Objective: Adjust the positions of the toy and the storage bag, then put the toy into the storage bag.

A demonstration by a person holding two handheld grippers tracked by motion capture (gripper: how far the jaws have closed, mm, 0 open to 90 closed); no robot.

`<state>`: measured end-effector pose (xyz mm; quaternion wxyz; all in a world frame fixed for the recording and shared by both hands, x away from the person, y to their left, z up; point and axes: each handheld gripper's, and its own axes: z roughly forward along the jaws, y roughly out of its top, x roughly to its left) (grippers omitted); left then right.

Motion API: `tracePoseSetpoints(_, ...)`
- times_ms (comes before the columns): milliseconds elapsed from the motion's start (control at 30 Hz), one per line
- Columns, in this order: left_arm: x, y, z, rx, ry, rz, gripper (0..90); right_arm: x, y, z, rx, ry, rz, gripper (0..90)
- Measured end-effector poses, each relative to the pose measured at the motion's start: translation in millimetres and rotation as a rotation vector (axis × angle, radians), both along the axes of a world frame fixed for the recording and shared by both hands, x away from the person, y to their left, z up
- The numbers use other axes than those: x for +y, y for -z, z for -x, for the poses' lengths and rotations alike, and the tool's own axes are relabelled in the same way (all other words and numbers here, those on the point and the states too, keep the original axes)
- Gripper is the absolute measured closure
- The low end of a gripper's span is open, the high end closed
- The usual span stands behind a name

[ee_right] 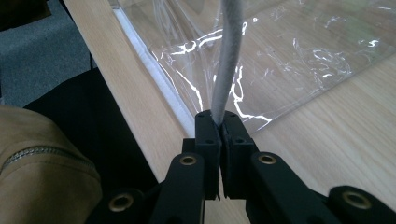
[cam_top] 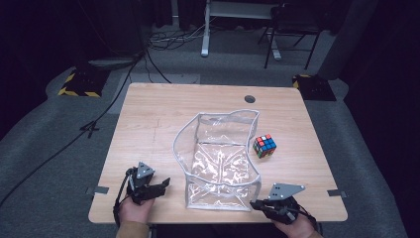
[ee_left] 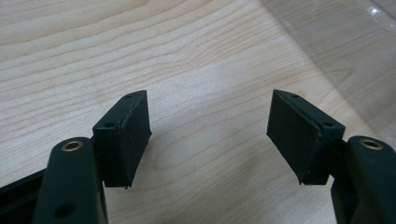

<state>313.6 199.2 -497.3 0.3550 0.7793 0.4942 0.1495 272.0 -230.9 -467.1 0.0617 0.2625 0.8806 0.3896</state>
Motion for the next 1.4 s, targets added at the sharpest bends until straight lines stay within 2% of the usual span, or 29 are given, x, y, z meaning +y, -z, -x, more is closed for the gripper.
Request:
tracePoseSetpoints(167,-3.7,1.0,-8.6,0.012,0.011,-0.030,28.7,-11.0,-0.4,11.8,0.002,0.016,0.007,86.7)
tracePoseSetpoints(333,-8.6,4.6,-11.3,-0.034,0.033,-0.091,24.9,-25.3,-0.6,18.6,0.009,0.038,0.005,86.6)
tracePoseSetpoints(433,-9.6,4.2,-12.7,-0.020,0.034,-0.086,23.3,-29.9,-0.7,21.1,0.014,0.048,0.002,86.5)
tracePoseSetpoints(633,-11.1,4.5,-14.5,-0.021,0.030,-0.086,22.2,-31.1,-1.6,26.0,0.016,0.046,0.008,86.2)
tracePoseSetpoints(767,-11.4,4.8,-14.4,-0.023,0.026,-0.083,22.2,-34.9,-5.6,26.2,0.014,0.037,-0.018,72.9)
tracePoseSetpoints(867,-11.1,4.5,-14.6,-0.021,0.030,-0.086,22.2,-40.8,-10.2,26.3,0.009,0.057,-0.041,64.8)
tracePoseSetpoints(900,-11.1,4.5,-14.6,-0.021,0.030,-0.086,22.2,-40.8,-10.2,26.3,0.009,0.057,-0.041,64.8)
tracePoseSetpoints(933,-11.1,4.3,-14.6,-0.020,0.029,-0.088,22.2,-45.0,-13.0,26.2,0.013,0.077,-0.053,60.5)
tracePoseSetpoints(1033,-11.2,4.3,-14.6,-0.020,0.029,-0.089,22.2,-48.8,-15.2,25.8,0.010,0.086,-0.057,57.8)
tracePoseSetpoints(1200,-11.2,4.4,-14.6,-0.020,0.028,-0.088,22.2,-60.9,-24.5,21.9,-0.025,0.141,-0.071,51.5)
tracePoseSetpoints(1400,-11.4,4.5,-15.4,-0.025,0.027,-0.090,21.9,-65.5,-31.2,16.1,-0.044,0.195,-0.068,46.6)
